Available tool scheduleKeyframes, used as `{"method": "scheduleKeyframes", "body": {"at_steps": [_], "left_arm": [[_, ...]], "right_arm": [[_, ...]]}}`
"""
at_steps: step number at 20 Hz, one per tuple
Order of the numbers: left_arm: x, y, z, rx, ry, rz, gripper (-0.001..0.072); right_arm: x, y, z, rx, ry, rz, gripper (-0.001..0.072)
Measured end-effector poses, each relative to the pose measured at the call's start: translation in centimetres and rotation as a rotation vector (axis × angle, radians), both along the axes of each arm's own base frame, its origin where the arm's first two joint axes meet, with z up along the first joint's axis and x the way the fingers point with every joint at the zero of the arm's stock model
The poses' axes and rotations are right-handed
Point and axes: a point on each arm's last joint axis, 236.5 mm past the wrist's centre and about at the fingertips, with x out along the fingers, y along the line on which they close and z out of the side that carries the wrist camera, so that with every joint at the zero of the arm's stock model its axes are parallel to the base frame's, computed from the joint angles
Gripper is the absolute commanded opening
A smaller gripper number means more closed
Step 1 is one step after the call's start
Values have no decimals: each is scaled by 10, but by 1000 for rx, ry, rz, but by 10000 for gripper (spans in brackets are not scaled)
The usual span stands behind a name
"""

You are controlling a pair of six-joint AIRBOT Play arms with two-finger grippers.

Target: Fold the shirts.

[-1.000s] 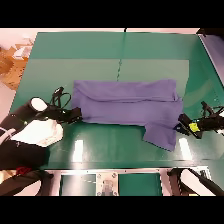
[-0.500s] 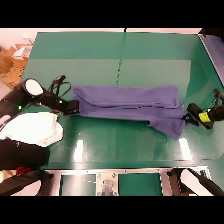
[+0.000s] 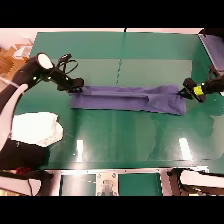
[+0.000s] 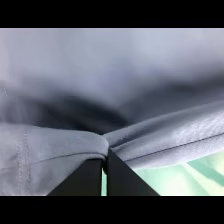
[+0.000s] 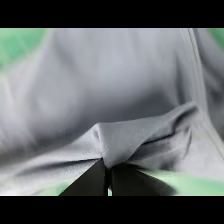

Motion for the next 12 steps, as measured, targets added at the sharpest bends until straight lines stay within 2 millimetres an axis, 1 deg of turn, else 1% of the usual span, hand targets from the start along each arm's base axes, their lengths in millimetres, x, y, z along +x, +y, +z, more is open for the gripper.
{"method": "scheduleKeyframes", "body": {"at_steps": [1, 2, 3, 4, 5, 6, 8, 9, 10, 11, 12], "left_arm": [[11, -1, -8, 5, 2, 1, 34], [22, -2, -16, 7, -3, 5, 312], [33, -2, -23, 9, -11, 11, 705], [43, -3, -28, 10, -28, 20, 698], [54, -2, -29, 10, -55, 33, 698], [66, 0, -26, 9, -87, 45, 697], [87, 10, -13, 13, -147, 69, 697], [98, 18, -2, 14, -178, 85, 697], [106, 28, 10, 14, -198, 101, 697], [110, 37, 18, 15, -202, 116, 697], [112, 45, 24, 15, -199, 128, 697]], "right_arm": [[14, -1, -7, 9, -3, -1, 20], [29, -1, -15, 16, -5, 0, 25], [42, -2, -23, 17, -11, -2, 127], [56, -5, -30, 12, -23, -5, 305], [68, -9, -32, 6, -40, -1, 376], [79, -13, -32, -6, -63, 11, 402], [93, -25, -22, -29, -112, 39, 545], [95, -36, -17, -43, -126, 52, 550], [94, -46, -14, -53, -131, 69, 578], [88, -55, -12, -55, -124, 90, 611], [82, -66, -13, -57, -115, 108, 612]]}}
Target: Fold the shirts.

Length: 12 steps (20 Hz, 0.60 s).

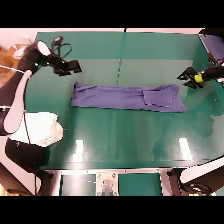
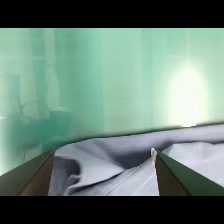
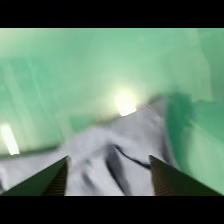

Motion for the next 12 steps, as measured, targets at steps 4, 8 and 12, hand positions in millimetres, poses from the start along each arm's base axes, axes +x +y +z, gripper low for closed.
{"method": "scheduleKeyframes", "body": {"at_steps": [4, 8, 12], "left_arm": [[-9, 26, 12, -2, 65, 24, 697], [-23, 20, 17, -45, 124, 3, 697], [-30, 0, 28, -143, 145, -23, 697]], "right_arm": [[-33, -27, -25, 31, 84, 83, 614], [-50, -23, -60, 134, 129, 180, 614], [-47, 13, -74, 305, 109, 261, 614]]}}
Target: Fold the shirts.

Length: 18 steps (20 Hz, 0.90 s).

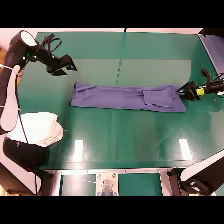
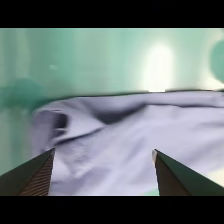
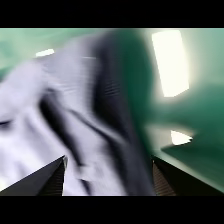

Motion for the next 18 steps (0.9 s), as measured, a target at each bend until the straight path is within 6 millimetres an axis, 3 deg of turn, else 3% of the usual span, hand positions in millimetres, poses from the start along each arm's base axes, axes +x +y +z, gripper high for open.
{"method": "scheduleKeyframes", "body": {"at_steps": [3, 4, 5, 6, 7, 8, 11, 13, 15, 18], "left_arm": [[-2, -13, 8, -61, -1, -18, 696], [-3, -19, 10, -74, -3, -28, 696], [-4, -26, 11, -85, -6, -43, 695], [-6, -34, 13, -94, -11, -63, 677], [-8, -42, 13, -96, -16, -81, 368], [-9, -51, 14, -98, -27, -100, 56], [-7, -84, 19, -104, -90, -154, 30], [-2, -115, 20, -112, -150, -178, 30], [-3, -155, 11, -120, -182, -216, 30], [-20, -234, -25, -136, -200, -293, 30]], "right_arm": [[1, 29, -8, 67, 9, 67, 610], [1, 39, -10, 82, 11, 87, 514], [2, 44, -13, 75, 12, 108, 252], [2, 48, -15, 68, 16, 121, 142], [4, 53, -14, 82, 14, 130, 18], [5, 54, -13, 65, 11, 145, 20], [14, 50, -1, 35, -8, 152, 19], [20, 51, 24, 36, -36, 157, 18], [25, 52, 53, 24, -69, 154, 19], [22, 53, 104, -4, -117, 149, 19]]}}
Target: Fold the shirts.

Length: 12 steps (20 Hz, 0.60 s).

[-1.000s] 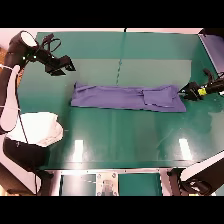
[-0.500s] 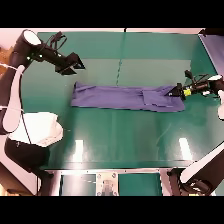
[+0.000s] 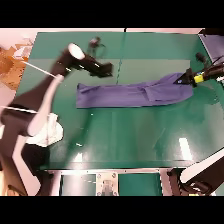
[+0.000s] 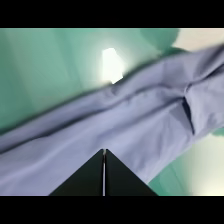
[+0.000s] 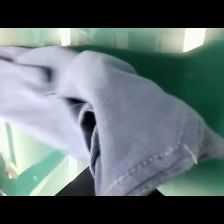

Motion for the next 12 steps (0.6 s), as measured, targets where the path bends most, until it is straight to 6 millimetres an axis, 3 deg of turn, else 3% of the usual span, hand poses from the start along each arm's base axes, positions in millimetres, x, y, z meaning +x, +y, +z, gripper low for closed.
{"method": "scheduleKeyframes", "body": {"at_steps": [2, 5, 8, 12], "left_arm": [[-16, -49, -27, -10, -12, -38, 30], [-37, -106, -59, -54, -13, -53, 30], [-51, -143, -77, -120, 12, -39, 30], [-69, -178, -87, -188, 52, -45, 31]], "right_arm": [[-7, 4, 35, -18, -31, -3, 19], [-24, 16, 83, -39, -64, 6, 20], [-39, 29, 117, -56, -89, 16, 20], [-47, 48, 134, -60, -88, 25, 20]]}}
